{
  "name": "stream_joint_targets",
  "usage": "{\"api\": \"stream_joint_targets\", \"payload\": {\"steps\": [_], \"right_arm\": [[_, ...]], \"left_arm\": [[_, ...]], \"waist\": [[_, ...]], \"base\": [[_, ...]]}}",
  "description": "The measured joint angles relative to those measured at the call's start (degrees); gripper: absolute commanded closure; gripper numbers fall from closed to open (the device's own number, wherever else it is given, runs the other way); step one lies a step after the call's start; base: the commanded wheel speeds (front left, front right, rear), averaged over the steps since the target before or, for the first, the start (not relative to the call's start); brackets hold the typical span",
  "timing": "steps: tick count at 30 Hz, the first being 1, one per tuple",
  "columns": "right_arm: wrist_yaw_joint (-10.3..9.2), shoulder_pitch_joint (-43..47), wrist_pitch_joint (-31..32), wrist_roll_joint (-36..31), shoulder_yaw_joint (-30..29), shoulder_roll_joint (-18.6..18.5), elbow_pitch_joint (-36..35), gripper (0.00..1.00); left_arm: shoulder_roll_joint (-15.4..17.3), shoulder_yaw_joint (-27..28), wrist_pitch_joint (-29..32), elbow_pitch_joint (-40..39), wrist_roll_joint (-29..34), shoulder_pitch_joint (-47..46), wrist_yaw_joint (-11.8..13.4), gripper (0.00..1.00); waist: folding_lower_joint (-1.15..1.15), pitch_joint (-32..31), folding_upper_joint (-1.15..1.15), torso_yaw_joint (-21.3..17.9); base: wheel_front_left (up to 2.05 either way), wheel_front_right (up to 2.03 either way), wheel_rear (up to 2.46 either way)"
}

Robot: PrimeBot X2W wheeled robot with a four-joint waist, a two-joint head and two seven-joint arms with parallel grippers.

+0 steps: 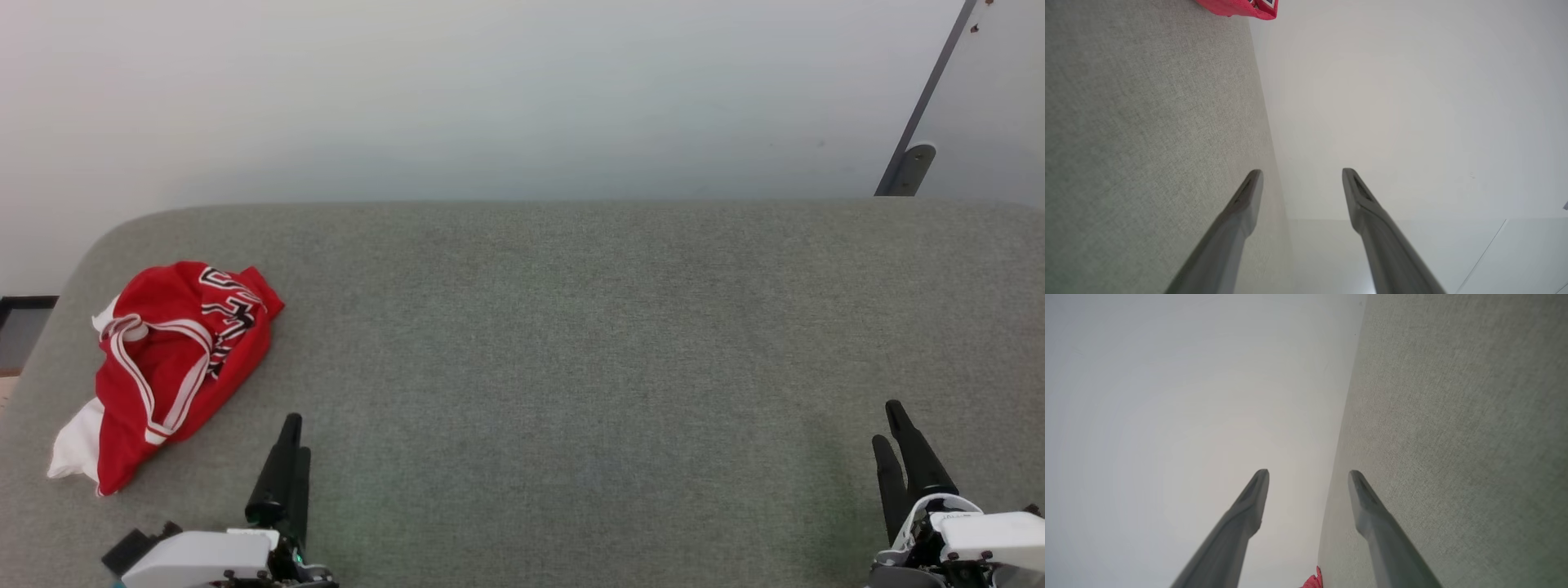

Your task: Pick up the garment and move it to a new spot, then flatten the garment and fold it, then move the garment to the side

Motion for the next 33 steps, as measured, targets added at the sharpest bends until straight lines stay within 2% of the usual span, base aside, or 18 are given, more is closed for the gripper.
{"api": "stream_joint_targets", "payload": {"steps": [9, 19, 33], "right_arm": [[0.00, -2.00, -3.08, -7.25, 2.96, -2.60, 1.08, 0.00], [0.00, -3.78, -5.49, -20.61, 3.87, -4.04, 0.99, 0.00], [0.00, -5.54, -8.31, -38.35, 4.34, -5.36, 0.75, 0.00]], "left_arm": [[0.70, 0.32, -2.30, -0.79, 10.45, -0.85, 0.00, 0.00], [0.63, 0.79, -4.63, -2.23, 25.84, -1.47, 0.18, 0.00], [1.66, -1.82, -7.46, -3.37, 42.41, -1.41, 1.45, 0.00]], "waist": [[0.00, 0.17, 0.00, 0.08], [0.00, 0.42, 0.00, 0.27], [0.00, 0.44, 0.00, 0.43]], "base": [[0.00, 0.00, 0.00], [0.00, 0.00, 0.00], [0.00, 0.00, 0.00]]}}
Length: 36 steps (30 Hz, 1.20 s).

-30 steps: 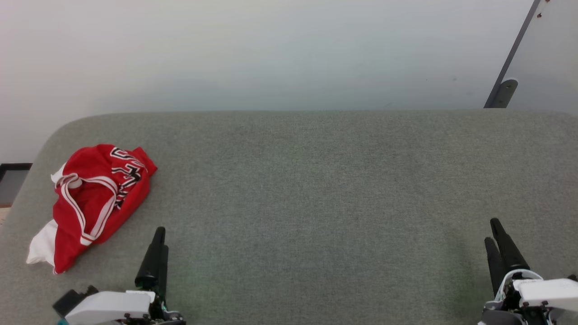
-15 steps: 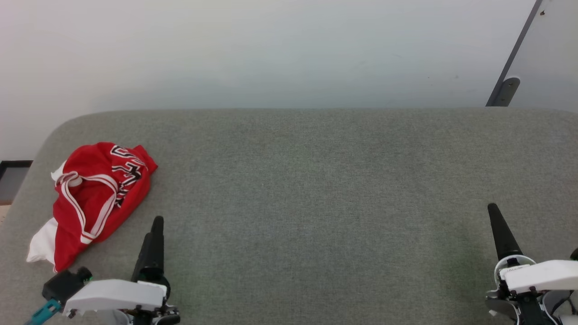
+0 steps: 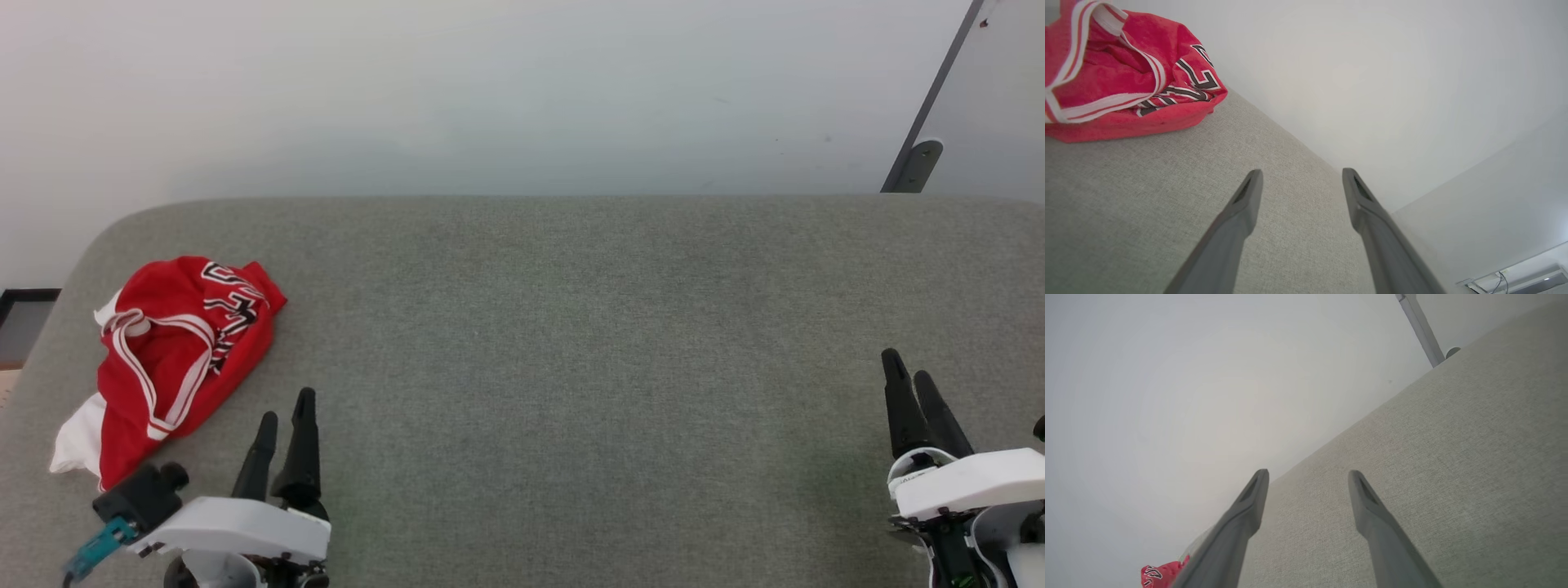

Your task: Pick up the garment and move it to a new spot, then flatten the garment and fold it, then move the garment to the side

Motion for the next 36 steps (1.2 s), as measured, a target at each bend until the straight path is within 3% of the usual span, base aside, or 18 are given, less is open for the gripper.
{"api": "stream_joint_targets", "payload": {"steps": [12, 36], "right_arm": [[0.00, -1.16, -2.21, -12.87, 0.14, -0.10, 0.45, 0.00], [0.00, -3.43, -5.83, -27.69, 1.52, -1.19, 2.32, 0.00]], "left_arm": [[1.72, -2.83, -1.98, -0.15, 9.47, 0.01, 2.03, 0.00], [3.94, -5.10, -5.75, 1.27, 22.98, -0.18, 2.82, 0.00]], "waist": [[0.00, 0.15, 0.00, 0.10], [0.00, 0.37, 0.00, 0.00]], "base": [[0.00, 0.00, 0.00], [0.00, 0.00, 0.00]]}}
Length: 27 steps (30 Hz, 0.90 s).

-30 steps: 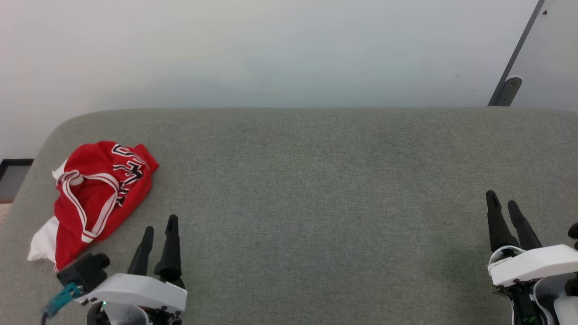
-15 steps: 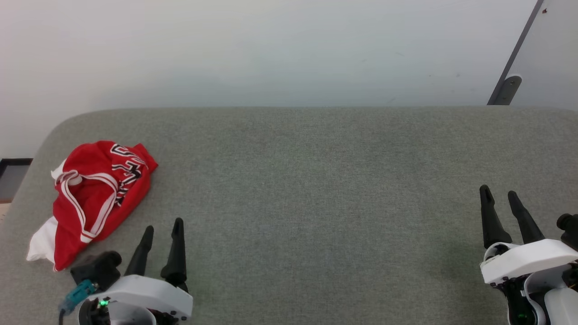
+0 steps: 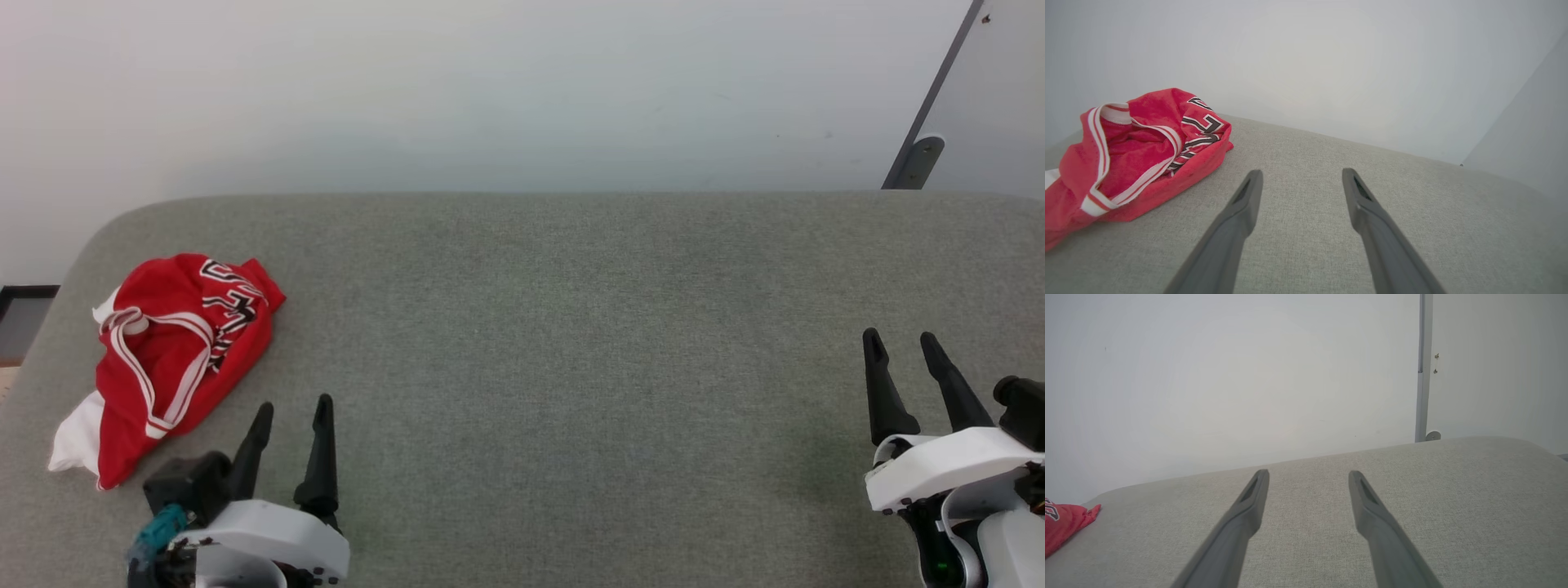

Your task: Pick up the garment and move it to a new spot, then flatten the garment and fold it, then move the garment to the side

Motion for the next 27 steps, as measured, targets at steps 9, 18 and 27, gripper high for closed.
{"api": "stream_joint_targets", "payload": {"steps": [9, 18, 27], "right_arm": [[0.00, -0.44, -1.18, -3.52, -0.27, -0.33, 0.11, 0.00], [0.00, -0.44, -2.35, -5.04, -0.93, -0.38, 0.21, 0.00], [0.00, -0.42, -3.37, -7.06, -1.26, -0.64, -0.27, 0.00]], "left_arm": [[0.18, -0.11, -1.21, -0.07, 4.20, -0.52, -0.01, 0.00], [-0.21, 0.82, -2.29, 0.08, 7.73, -0.52, -0.60, 0.00], [-1.15, 2.15, -3.30, 1.46, 10.47, -0.51, -1.99, 0.00]], "waist": [[0.00, -0.26, 0.00, 0.10], [0.00, -0.63, 0.00, 0.27], [0.00, -0.68, 0.00, 0.48]], "base": [[0.00, 0.00, 0.00], [0.00, 0.00, 0.00], [0.00, 0.00, 0.00]]}}
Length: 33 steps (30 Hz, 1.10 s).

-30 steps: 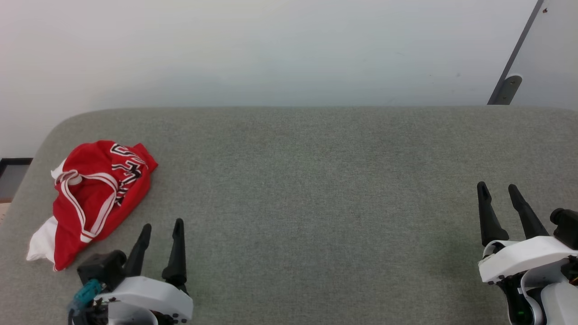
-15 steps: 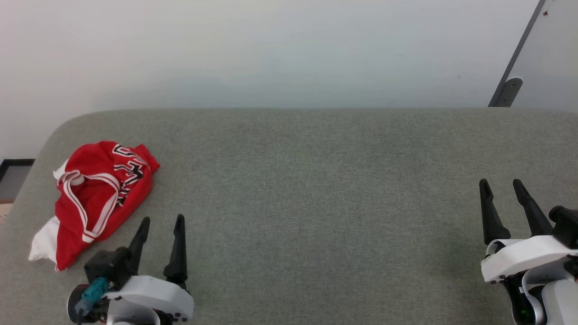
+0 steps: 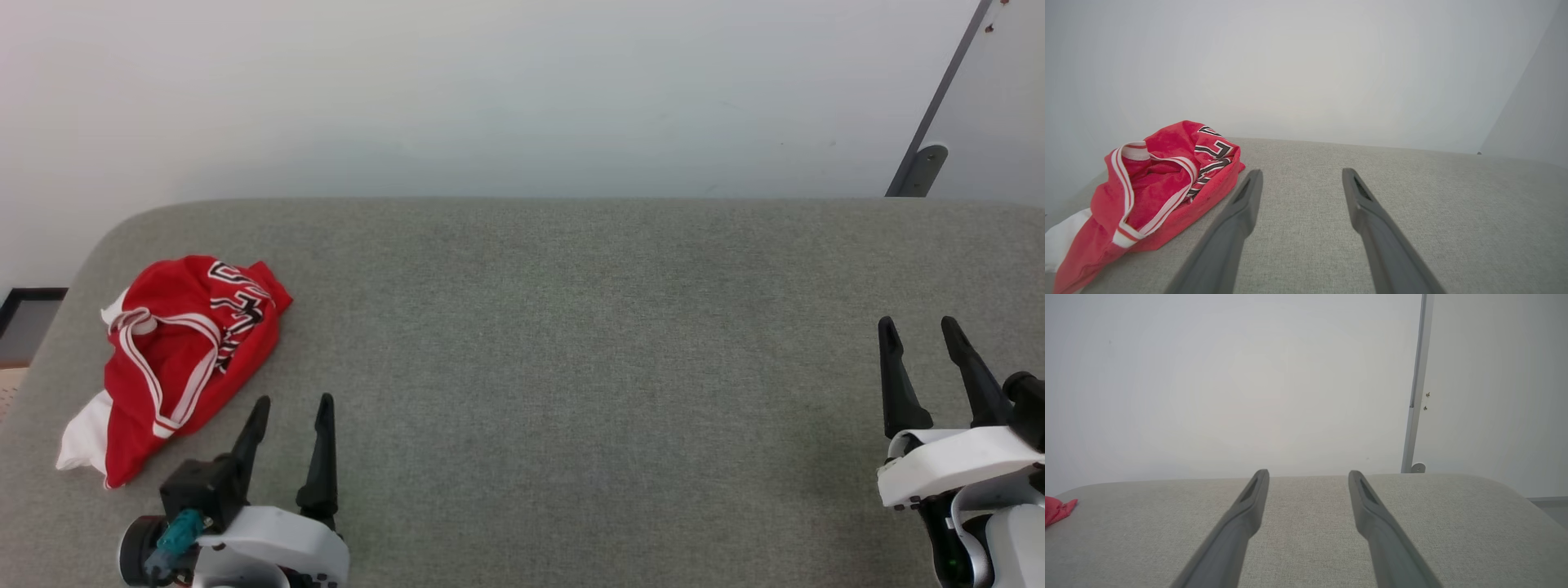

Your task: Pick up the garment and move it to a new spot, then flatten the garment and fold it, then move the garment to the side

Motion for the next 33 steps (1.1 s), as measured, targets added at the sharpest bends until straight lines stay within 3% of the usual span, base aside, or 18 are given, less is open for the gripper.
{"api": "stream_joint_targets", "payload": {"steps": [17, 33], "right_arm": [[0.00, 0.66, -1.75, -4.83, -0.82, -0.20, -1.77, 0.00], [0.01, 0.48, -2.15, -4.83, 3.13, -0.78, -3.02, 0.00]], "left_arm": [[-1.38, 1.35, -1.81, 1.93, 7.20, -1.10, -1.46, 0.00], [-3.91, 4.03, -2.21, -0.14, 8.75, 0.22, 0.25, 0.00]], "waist": [[0.00, 0.33, 0.00, 2.91], [0.00, 1.84, 0.00, 16.06]], "base": [[0.00, 0.00, 0.00], [0.00, 0.00, 0.00]]}}
